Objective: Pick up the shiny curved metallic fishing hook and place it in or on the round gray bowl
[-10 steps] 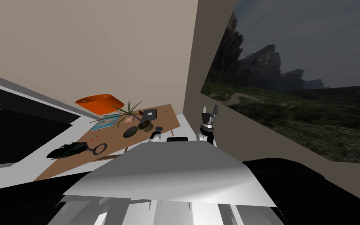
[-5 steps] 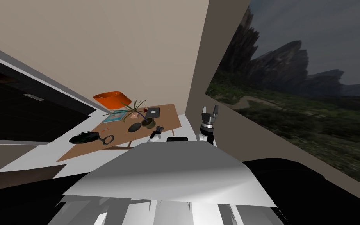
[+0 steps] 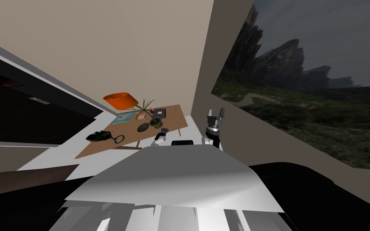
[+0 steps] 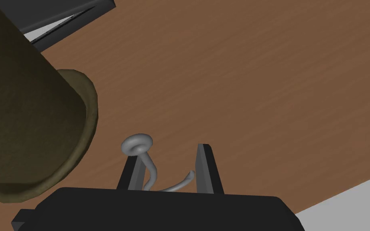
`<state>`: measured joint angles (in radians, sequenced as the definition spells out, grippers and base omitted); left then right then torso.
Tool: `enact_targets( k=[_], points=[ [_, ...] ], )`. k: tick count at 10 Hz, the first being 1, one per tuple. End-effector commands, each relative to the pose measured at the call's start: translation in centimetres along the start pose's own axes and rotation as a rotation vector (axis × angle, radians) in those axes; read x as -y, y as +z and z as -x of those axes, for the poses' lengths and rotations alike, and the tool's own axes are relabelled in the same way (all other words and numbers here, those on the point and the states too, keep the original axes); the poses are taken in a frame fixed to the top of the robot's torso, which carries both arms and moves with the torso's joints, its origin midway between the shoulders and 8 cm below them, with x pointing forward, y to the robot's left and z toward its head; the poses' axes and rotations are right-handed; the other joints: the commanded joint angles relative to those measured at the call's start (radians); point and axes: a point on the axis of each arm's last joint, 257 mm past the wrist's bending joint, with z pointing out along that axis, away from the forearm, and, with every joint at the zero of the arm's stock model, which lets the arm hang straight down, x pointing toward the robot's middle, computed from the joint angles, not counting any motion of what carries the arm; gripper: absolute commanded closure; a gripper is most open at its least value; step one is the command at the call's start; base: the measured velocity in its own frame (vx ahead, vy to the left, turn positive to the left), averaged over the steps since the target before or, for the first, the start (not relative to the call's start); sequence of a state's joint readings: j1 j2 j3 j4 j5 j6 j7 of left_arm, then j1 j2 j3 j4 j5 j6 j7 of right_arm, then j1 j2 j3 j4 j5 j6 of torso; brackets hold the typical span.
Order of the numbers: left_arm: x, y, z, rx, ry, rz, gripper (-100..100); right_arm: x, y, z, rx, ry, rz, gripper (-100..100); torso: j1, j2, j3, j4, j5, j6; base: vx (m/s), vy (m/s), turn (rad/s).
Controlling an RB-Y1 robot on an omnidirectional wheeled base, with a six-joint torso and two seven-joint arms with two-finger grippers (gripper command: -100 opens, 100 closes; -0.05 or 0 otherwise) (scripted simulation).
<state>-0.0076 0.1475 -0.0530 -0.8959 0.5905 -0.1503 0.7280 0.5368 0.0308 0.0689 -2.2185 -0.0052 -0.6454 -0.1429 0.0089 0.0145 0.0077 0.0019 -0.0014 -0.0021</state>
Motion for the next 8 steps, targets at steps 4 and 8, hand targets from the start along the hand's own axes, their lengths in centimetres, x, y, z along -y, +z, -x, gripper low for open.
enact_targets(
  k=[4, 8],
  points=[
    [-0.7, 0.9, -1.5, -0.003, -0.011, 0.038, 100, 0.0, 0.0, 0.0, 0.0, 0.0, 0.0, 0, 0.002, -0.002, -0.001, 0.0, 0.0, 0.0, -0.194, 0.183, -0.056],
    [-0.7, 1.6, -3.1, -0.013, -0.015, 0.059, 100, 0.0, 0.0, 0.0, 0.0, 0.0, 0.0, 0, 0.002, -0.005, -0.002, -0.001, 0.001, 0.0, -0.151, 0.162, -0.045]
  ],
)
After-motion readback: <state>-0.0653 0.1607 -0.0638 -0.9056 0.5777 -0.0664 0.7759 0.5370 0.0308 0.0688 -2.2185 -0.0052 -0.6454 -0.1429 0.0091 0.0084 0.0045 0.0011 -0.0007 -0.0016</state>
